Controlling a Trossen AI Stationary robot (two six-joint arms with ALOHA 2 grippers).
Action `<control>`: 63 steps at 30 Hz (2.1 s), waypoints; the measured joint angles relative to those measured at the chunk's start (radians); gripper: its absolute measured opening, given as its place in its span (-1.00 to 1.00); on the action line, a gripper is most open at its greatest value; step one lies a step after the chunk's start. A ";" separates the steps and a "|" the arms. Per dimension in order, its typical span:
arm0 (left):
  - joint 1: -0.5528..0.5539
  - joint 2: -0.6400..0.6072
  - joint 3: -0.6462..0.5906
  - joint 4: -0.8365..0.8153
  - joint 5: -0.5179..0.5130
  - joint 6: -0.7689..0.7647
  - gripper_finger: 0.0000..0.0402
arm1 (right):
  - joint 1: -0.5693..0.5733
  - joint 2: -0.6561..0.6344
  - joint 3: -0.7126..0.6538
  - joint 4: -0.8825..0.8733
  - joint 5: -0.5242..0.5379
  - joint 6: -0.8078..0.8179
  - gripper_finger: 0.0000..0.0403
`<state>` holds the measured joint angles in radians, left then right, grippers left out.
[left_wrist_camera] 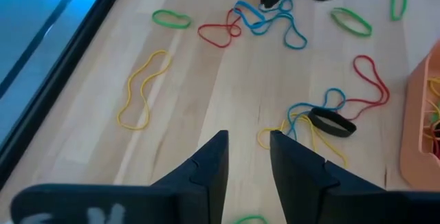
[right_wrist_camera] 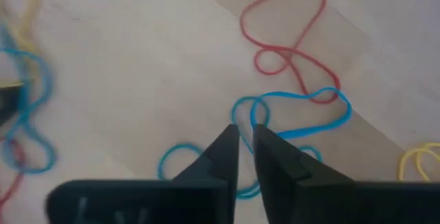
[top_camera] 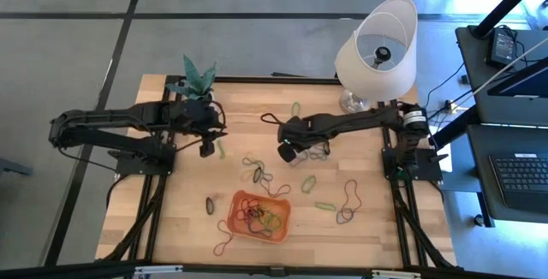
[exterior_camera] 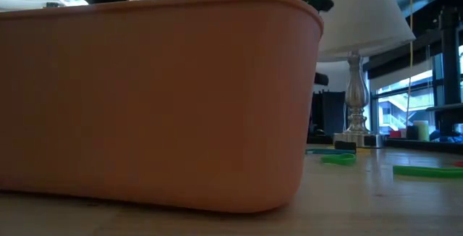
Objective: Pick and place rubber bands into bin
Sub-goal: Put the blue rubber band into the bin
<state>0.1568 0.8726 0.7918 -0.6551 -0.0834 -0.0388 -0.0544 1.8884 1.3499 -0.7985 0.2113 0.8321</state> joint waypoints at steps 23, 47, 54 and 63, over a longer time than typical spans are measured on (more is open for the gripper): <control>0.002 0.000 0.000 -0.007 0.000 0.000 -0.49 | -0.039 0.126 -0.002 0.040 0.021 -0.003 -0.55; 0.002 0.000 0.000 -0.007 0.049 -0.001 -0.49 | 0.011 0.023 -0.002 -0.020 0.004 0.031 -0.99; 0.002 0.001 0.000 -0.007 0.048 -0.001 -0.49 | 0.081 -0.099 -0.002 -0.046 0.078 0.035 -0.99; 0.002 0.001 0.000 0.010 0.048 -0.001 -0.49 | 0.198 -0.237 -0.002 -0.047 0.112 -0.037 -1.00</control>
<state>0.1589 0.8734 0.7918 -0.6453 -0.0349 -0.0395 0.1433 1.6511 1.3483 -0.8455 0.3228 0.7949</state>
